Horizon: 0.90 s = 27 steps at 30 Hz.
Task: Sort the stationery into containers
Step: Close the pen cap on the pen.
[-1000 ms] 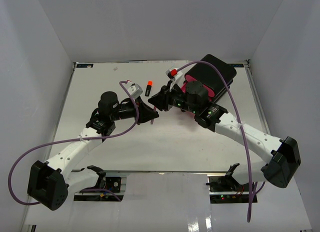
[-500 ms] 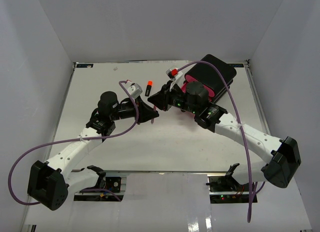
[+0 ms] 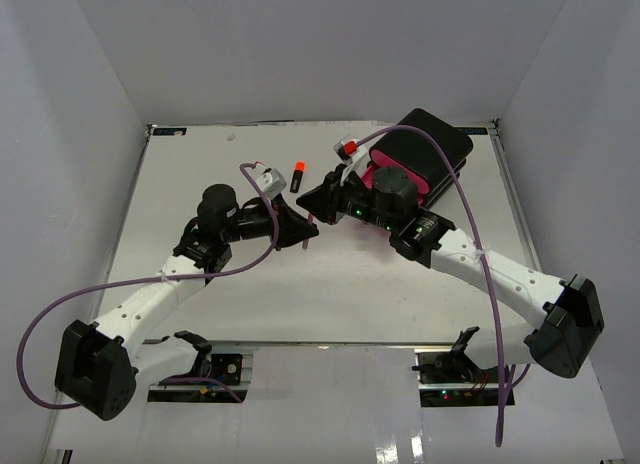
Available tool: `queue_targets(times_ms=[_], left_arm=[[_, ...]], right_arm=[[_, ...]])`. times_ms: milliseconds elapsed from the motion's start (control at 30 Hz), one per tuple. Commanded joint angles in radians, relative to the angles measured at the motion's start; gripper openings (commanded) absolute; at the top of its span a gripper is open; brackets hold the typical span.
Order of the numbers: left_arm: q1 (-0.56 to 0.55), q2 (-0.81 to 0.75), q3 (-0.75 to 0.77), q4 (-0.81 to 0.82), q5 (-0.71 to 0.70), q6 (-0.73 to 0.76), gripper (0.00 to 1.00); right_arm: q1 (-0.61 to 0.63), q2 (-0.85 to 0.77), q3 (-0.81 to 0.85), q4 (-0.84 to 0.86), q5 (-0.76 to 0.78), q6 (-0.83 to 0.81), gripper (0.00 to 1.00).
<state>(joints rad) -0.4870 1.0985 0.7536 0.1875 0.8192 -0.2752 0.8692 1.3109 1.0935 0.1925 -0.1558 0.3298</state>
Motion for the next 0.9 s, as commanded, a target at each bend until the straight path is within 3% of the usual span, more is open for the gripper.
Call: queue_targets(times_ms=[0,533,867], left_arm=[[0.002,-0.058,0.007,0.098,-0.011,-0.019,0.00],[0.005,-0.089,0.038,0.263,-0.054,-0.062,0.00],[0.005,-0.086,0.101,0.194,-0.091,0.014,0.00]], right_arm=[[0.016,-0.009,-0.038,-0.086,0.021,-0.037,0.08],[0.044,0.002,-0.095,-0.191,0.012,0.000,0.08],[0.056,0.048,-0.080,-0.311,-0.014,0.009,0.08]])
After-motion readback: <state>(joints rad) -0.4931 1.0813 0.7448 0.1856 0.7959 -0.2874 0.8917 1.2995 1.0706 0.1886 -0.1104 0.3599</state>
